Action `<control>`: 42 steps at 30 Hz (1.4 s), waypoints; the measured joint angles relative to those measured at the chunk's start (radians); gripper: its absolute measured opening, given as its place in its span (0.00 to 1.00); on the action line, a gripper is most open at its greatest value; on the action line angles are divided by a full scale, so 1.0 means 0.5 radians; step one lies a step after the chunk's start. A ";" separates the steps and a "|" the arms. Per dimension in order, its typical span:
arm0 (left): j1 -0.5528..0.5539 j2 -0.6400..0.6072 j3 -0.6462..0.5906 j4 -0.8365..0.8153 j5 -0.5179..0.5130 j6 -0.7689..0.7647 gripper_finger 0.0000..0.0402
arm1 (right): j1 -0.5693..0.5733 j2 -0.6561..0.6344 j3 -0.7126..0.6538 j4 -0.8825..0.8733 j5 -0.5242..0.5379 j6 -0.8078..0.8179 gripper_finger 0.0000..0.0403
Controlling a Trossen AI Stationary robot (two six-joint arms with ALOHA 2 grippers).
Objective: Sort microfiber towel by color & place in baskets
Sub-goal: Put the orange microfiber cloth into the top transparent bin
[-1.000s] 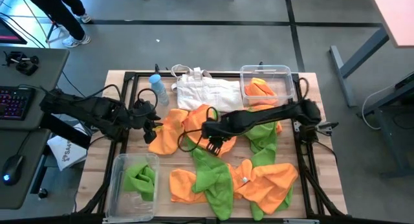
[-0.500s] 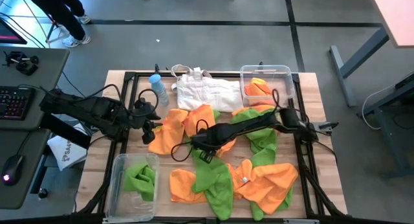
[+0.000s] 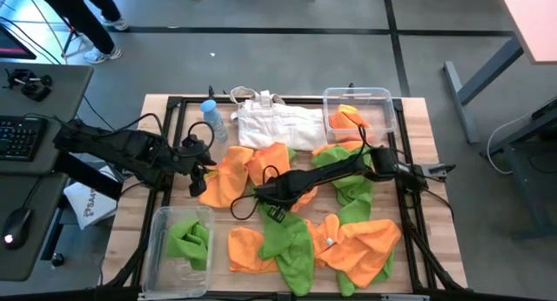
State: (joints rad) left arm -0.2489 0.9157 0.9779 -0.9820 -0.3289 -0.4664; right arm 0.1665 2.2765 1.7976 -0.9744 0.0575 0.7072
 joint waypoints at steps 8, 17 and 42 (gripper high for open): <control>0.000 0.000 0.000 0.000 0.010 0.011 0.29 | 0.020 -0.336 0.000 -0.114 0.197 0.090 0.01; 0.000 0.001 0.001 0.023 0.010 -0.005 0.29 | 0.138 -0.852 0.001 -0.366 0.784 0.095 0.01; 0.057 0.423 0.002 0.752 -0.204 0.205 0.29 | -0.190 -2.636 -1.089 -0.232 1.530 -0.207 0.00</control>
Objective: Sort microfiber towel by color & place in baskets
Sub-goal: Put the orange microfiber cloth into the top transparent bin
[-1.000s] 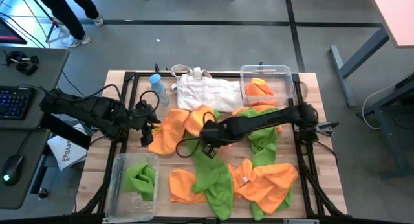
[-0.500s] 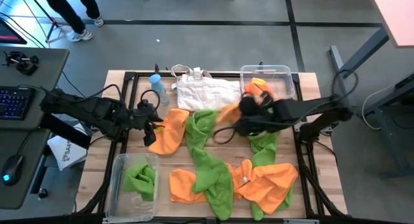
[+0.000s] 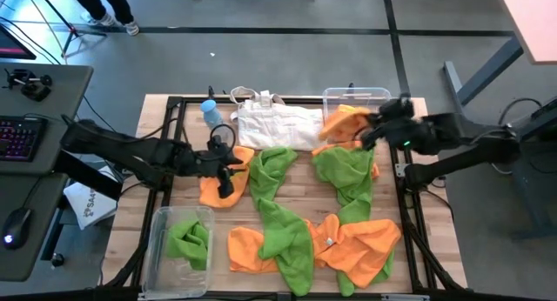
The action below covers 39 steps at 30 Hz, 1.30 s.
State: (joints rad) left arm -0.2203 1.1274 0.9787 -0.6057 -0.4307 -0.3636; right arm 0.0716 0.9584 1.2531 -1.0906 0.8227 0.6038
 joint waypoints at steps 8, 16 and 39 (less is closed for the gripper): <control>0.117 0.124 0.000 0.255 0.000 0.000 0.29 | -0.415 -0.302 -0.199 0.459 -0.194 -0.619 0.00; 0.220 0.142 0.000 0.406 -0.001 -0.041 0.29 | -1.028 -0.139 -0.376 0.603 -0.701 -0.823 0.00; 0.271 0.141 0.000 0.445 -0.001 -0.110 0.29 | -1.801 0.943 -0.427 0.638 -1.356 -0.589 0.00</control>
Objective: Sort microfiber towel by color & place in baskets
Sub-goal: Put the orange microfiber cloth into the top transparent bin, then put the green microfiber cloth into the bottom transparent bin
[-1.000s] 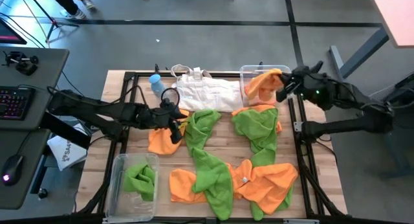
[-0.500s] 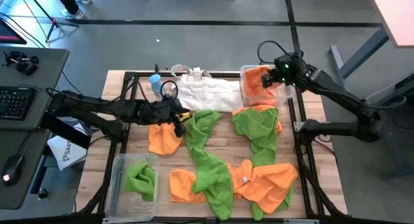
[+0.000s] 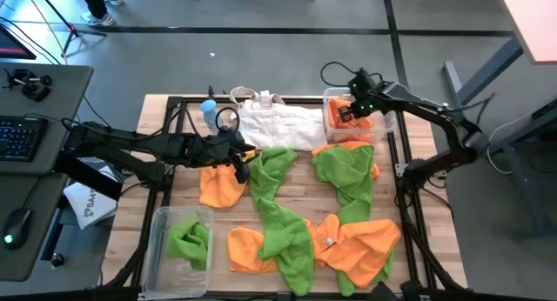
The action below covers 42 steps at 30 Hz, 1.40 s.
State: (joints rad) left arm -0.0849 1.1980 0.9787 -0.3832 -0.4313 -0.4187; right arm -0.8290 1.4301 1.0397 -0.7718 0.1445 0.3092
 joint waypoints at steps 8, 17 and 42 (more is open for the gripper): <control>-0.001 0.000 0.000 -0.001 -0.002 -0.002 0.29 | -0.085 0.273 0.001 0.018 -0.006 -0.045 0.02; -0.001 0.000 0.000 -0.002 -0.003 0.002 0.29 | -0.110 0.216 0.001 0.016 -0.144 -0.134 0.21; 0.011 0.000 0.000 0.114 0.014 0.004 0.29 | 0.112 -1.022 0.001 -0.267 -0.125 0.052 0.23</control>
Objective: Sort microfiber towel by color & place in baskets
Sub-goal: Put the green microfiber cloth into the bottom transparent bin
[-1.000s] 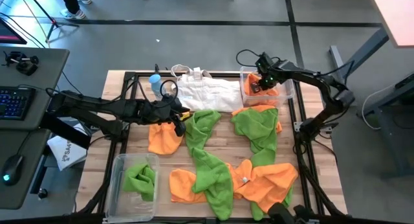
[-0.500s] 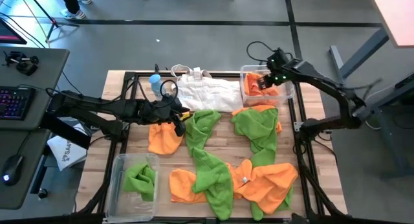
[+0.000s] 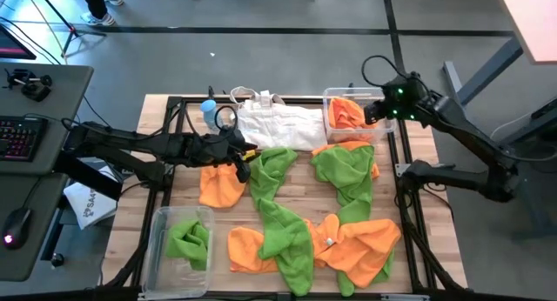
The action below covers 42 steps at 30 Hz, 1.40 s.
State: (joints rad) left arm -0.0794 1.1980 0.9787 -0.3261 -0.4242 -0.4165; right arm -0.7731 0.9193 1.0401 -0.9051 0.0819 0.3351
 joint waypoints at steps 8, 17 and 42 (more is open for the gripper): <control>0.072 0.115 0.053 0.074 0.075 -0.002 0.29 | 0.215 -0.154 0.000 -0.148 0.207 0.014 0.02; 0.133 0.657 0.547 -0.393 0.294 0.140 0.29 | 0.369 -0.180 0.000 -0.157 0.224 0.103 0.04; 0.513 1.488 1.058 -1.207 0.372 -0.140 0.29 | 0.439 -0.180 0.000 -0.200 0.233 0.137 0.04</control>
State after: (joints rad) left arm 0.1772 1.9422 1.5077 -0.9297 -0.2381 -0.4863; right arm -0.5533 0.8295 1.0401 -1.0050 0.1984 0.4038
